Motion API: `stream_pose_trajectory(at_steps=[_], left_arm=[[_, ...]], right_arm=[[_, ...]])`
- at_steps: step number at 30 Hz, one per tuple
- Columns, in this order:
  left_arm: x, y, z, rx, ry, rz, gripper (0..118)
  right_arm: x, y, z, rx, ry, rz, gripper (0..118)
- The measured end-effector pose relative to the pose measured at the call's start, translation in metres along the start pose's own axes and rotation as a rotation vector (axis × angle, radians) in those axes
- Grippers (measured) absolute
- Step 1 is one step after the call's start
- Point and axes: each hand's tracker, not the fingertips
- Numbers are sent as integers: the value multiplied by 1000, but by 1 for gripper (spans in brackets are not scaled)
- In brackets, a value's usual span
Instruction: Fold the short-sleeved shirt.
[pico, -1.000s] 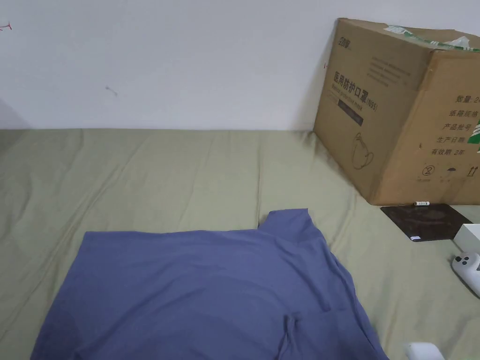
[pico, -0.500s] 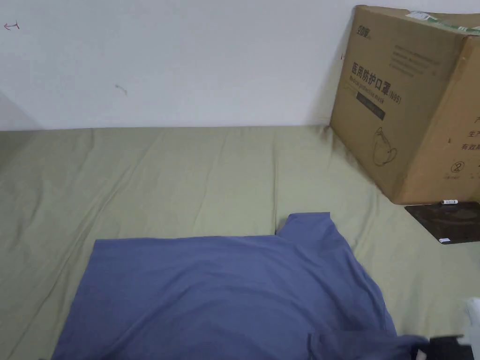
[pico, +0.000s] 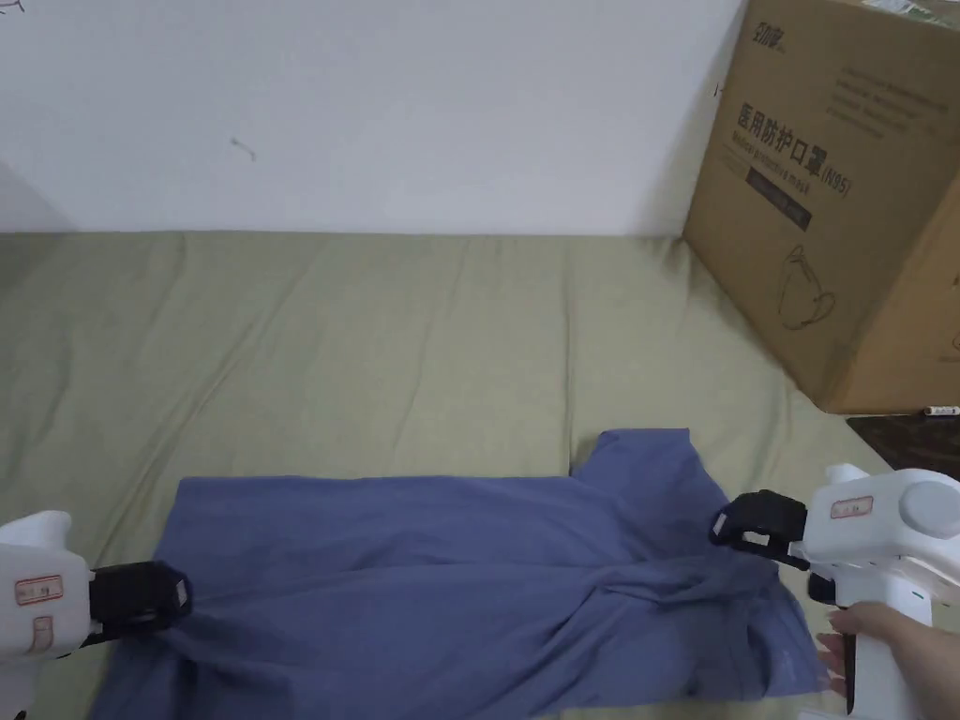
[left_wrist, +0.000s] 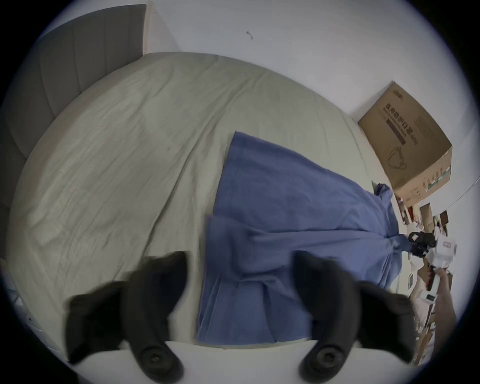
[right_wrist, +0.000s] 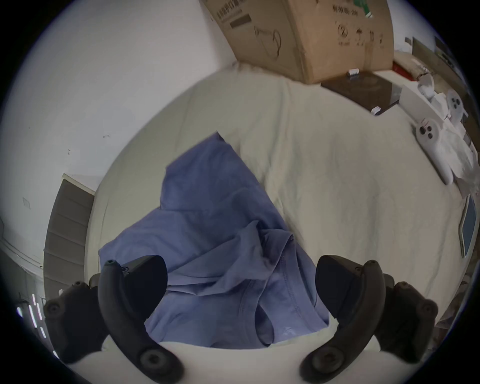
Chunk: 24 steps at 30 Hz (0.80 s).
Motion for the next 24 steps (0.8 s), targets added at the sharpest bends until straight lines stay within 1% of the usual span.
stream_pose_trajectory(at_steps=[1, 4, 6, 8, 9, 10, 11, 12, 13, 14, 15, 16, 17, 19, 20, 22, 24], left_arm=[[2, -3, 7, 26, -4, -8, 100], [7, -15, 35, 108, -26, -43, 100], [16, -30, 63, 208, -43, -76, 100], [29, -51, 91, 311, -48, -94, 99], [31, -62, 104, 360, -64, -96, 97], [31, -73, 114, 397, -95, -92, 92], [36, -88, 128, 437, -131, -86, 77], [41, -103, 140, 464, -142, -83, 55], [46, -116, 149, 489, -123, -84, 26], [42, -127, 154, 503, -106, -92, 0], [45, -137, 160, 513, -81, -95, 0], [47, -145, 164, 518, -50, -101, 0], [46, -153, 169, 518, -54, -107, 0], [43, -149, 172, 435, -127, -128, 0], [42, -145, 173, 405, -111, -133, 0], [41, -129, 170, 381, -28, -150, 0], [29, -102, 152, 263, 4, -128, 0]], right_arm=[[-1, -6, 9, 47, 7, 6, 114], [1, -22, 38, 117, 47, 27, 114], [-3, -46, 70, 192, 103, 39, 114], [-7, -68, 99, 258, 150, 94, 111], [-11, -83, 115, 298, 174, 127, 106], [-13, -97, 128, 330, 228, 155, 95], [-10, -112, 138, 377, 307, 175, 68], [-14, -129, 151, 414, 339, 202, 39], [-17, -143, 161, 441, 352, 228, 9], [-21, -157, 171, 463, 358, 247, 3], [-25, -169, 176, 464, 362, 265, 3], [-27, -177, 181, 460, 357, 262, 3], [-28, -181, 185, 453, 365, 263, 3], [-32, -182, 185, 420, 410, 251, 3], [-33, -182, 186, 422, 405, 247, 3], [-34, -178, 188, 427, 398, 249, 3], [-40, -174, 189, 441, 397, 259, 3]])
